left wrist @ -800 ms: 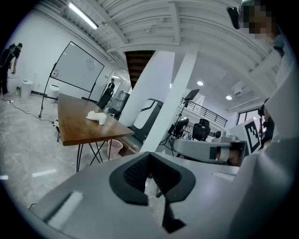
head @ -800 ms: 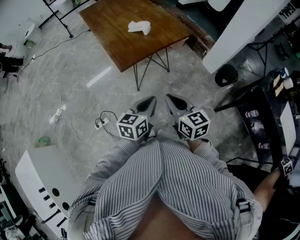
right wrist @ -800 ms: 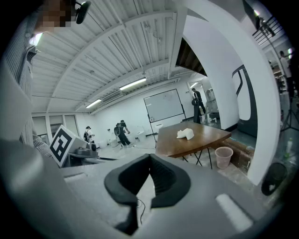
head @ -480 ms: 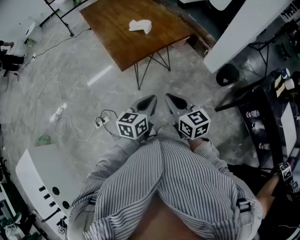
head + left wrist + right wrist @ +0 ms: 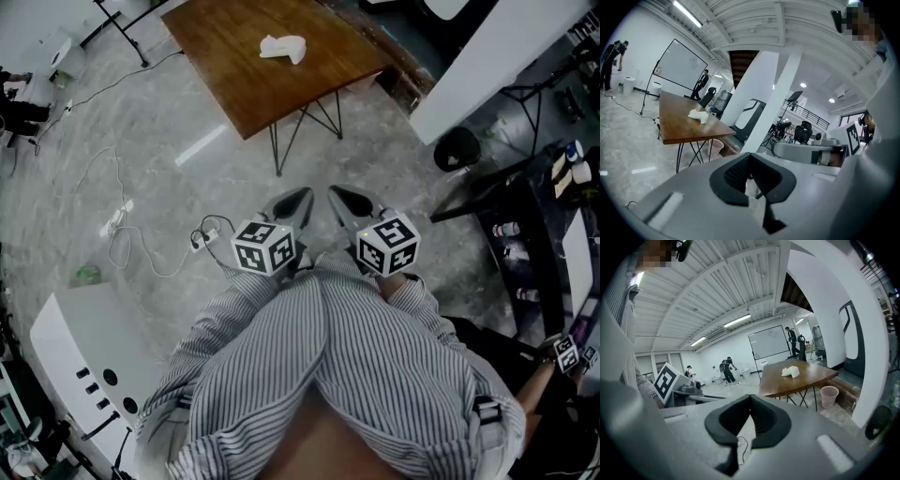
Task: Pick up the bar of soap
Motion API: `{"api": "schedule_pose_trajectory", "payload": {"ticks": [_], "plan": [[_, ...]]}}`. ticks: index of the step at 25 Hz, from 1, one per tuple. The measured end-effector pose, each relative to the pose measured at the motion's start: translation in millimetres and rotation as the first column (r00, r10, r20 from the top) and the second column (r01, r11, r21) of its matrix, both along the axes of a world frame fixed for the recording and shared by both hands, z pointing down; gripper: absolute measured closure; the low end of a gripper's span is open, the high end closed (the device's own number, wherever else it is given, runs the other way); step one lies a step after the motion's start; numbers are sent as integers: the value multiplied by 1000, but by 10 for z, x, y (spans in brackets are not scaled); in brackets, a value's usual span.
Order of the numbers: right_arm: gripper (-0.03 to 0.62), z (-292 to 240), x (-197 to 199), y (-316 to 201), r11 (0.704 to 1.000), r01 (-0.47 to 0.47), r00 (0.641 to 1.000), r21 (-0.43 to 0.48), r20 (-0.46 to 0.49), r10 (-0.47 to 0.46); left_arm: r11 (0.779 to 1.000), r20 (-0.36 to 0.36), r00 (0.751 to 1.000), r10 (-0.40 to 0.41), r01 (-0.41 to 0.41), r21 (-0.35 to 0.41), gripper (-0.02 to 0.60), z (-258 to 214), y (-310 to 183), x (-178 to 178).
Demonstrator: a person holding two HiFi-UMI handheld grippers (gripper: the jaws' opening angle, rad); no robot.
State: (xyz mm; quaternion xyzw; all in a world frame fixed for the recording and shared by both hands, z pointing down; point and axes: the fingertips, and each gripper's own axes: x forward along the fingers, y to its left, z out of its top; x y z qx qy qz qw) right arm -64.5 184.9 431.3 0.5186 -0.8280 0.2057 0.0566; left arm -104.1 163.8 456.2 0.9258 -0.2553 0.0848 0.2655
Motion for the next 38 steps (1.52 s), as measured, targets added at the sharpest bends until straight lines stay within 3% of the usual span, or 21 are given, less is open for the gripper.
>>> {"api": "schedule_pose_trajectory", "payload": {"ticks": [12, 21, 29, 38], "plan": [[592, 60, 201, -120, 1000, 14, 1000, -3, -1, -14, 1000, -16, 1000, -4, 4, -1, 580, 33, -130, 232], [591, 235, 409, -297, 999, 4, 995, -34, 96, -1, 998, 10, 1000, -10, 11, -67, 580, 287, -240, 423], [591, 327, 727, -1165, 999, -9, 998, -31, 58, 10, 1000, -33, 999, 7, -7, -21, 580, 310, -1156, 720], [591, 97, 1016, -2847, 1000, -16, 998, 5, 63, 16, 997, -68, 995, 76, -75, 17, 580, 35, -2769, 1020]]}}
